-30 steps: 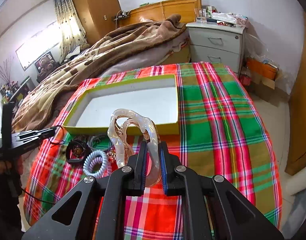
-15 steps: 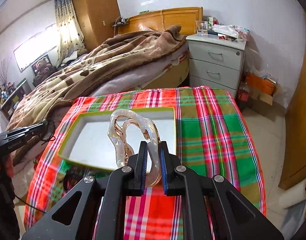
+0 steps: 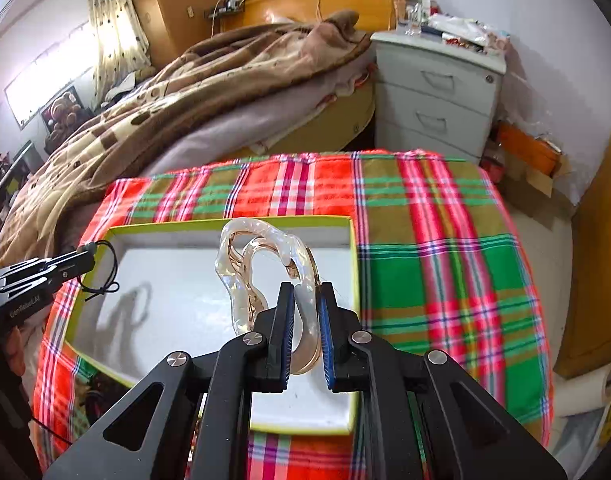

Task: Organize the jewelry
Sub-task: 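Lower the claw clip into the yellow box with right gripper while left lowers the hair tie in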

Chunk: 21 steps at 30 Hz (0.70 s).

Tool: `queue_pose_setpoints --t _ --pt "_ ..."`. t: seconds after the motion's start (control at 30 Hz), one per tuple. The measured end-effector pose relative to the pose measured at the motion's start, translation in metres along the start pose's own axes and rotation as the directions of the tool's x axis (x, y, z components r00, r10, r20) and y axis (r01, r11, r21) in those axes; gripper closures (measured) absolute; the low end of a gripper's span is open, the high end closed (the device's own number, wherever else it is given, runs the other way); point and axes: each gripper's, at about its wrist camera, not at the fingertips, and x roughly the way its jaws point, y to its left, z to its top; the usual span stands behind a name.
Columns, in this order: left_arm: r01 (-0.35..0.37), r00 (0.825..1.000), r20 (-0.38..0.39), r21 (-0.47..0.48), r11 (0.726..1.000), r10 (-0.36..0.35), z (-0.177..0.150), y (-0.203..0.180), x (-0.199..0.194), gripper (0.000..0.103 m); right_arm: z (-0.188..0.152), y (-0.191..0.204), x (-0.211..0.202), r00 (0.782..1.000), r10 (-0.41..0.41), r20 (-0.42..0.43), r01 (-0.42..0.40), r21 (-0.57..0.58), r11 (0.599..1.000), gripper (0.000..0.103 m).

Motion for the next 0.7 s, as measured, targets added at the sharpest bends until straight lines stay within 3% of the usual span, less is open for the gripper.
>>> queue_pose_setpoints --t 0.53,0.7 --pt "-0.016 0.995 -0.104 -0.015 1.0 0.014 -0.003 0.005 0.051 0.092 0.009 0.002 0.038 0.996 -0.066 -0.064 0.064 -0.024 0.998 0.09" --pt "-0.021 0.995 -0.096 -0.008 1.0 0.02 -0.004 0.003 0.05 0.092 0.009 0.002 0.038 0.995 -0.082 -0.056 0.08 -0.036 0.996 0.09"
